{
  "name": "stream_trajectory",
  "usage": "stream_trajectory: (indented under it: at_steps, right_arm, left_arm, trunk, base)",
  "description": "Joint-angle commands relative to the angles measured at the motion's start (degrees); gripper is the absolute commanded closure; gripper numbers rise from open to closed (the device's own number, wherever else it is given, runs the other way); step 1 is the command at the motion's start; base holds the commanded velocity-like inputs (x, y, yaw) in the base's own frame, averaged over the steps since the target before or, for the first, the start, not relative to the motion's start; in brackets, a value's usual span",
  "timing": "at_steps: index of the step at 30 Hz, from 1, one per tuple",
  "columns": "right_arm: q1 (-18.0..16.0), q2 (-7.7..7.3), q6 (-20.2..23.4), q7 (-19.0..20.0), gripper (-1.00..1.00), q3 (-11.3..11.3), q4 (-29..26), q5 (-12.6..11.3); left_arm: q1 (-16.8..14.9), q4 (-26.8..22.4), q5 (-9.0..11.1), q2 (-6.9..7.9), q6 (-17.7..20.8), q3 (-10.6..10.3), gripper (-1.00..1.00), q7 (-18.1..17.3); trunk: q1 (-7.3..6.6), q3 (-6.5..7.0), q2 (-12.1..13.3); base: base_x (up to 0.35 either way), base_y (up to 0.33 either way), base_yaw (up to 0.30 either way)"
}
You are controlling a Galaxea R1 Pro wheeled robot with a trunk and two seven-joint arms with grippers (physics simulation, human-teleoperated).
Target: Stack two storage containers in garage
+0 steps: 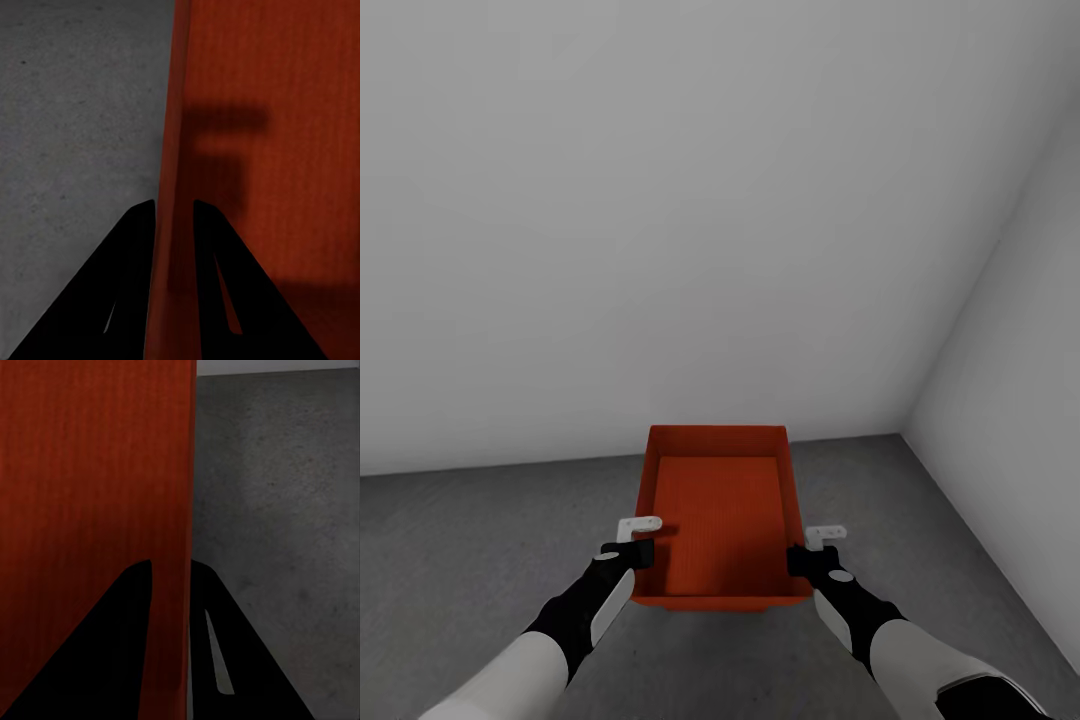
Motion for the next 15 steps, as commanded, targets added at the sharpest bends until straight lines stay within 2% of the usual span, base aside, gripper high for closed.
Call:
stream_trajectory:
  at_steps: [1, 15]
  right_arm:
    - [0.0, -0.43, -0.3, -0.4, 1.0, -0.2, 0.2, -0.8]
    - [0.0, -0.43, -0.3, -0.3, 1.0, -0.2, 0.2, -0.8]
  left_arm:
    - [-0.1, -0.2, -1.2, 0.44, -4.4, 1.0, 1.0, 0.9]
    - [-0.1, -0.2, -1.2, 0.47, -4.4, 1.0, 1.0, 0.9]
  trunk:
    - [0.03, -0.2, -0.1]
    - [0.03, -1.48, -0.1]
  base:
    - [0.0, 0.0, 0.0]
    - [0.0, 0.0, 0.0]
